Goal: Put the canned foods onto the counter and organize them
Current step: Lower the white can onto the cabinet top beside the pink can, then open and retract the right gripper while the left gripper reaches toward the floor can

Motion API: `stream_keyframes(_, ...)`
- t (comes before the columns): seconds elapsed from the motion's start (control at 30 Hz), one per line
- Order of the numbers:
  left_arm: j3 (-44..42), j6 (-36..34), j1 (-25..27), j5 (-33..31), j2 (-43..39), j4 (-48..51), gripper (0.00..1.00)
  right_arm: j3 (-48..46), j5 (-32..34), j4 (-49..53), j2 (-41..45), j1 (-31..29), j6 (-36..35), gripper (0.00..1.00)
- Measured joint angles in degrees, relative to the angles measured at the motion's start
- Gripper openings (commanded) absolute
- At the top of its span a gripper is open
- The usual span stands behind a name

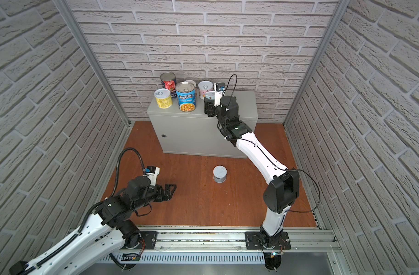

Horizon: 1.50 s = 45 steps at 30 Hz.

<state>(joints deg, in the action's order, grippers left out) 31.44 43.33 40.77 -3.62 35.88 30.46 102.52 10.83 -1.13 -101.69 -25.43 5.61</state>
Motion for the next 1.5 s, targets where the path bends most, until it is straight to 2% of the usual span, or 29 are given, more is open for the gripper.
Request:
stream_keyframes(1.0,0.0,0.0,0.0,-0.4,-2.6,1.9,0.98,0.7,-6.5,-7.3,-5.6,0.1,3.0,0.51)
stream_keyframes(1.13,0.0,0.2,0.0,-0.4,-2.6,2.3,0.98,1.8,-6.8,-7.3,-6.5,0.1,2.6,0.59)
stream_keyframes(1.17,0.0,0.3,0.0,-0.4,-2.6,2.3,0.98,1.8,-6.8,-7.2,-6.6,0.1,2.6,0.66)
stream_keyframes(1.2,0.0,0.3,0.0,-0.3,-2.6,2.4,0.98,1.8,-6.9,-7.1,-6.6,0.2,2.6,0.78)
stream_keyframes(1.23,0.0,0.3,0.0,-0.3,-2.5,2.4,0.98,1.9,-7.1,-6.8,-6.5,0.3,2.6,0.86)
stream_keyframes(1.27,0.0,0.3,0.0,-0.3,-2.5,2.4,0.98,2.0,-7.3,-6.2,-6.5,0.4,2.5,0.90)
stream_keyframes(1.5,0.4,0.3,0.0,0.7,0.2,2.0,0.98,-1.5,-6.9,-5.7,-4.0,0.6,1.5,0.95)
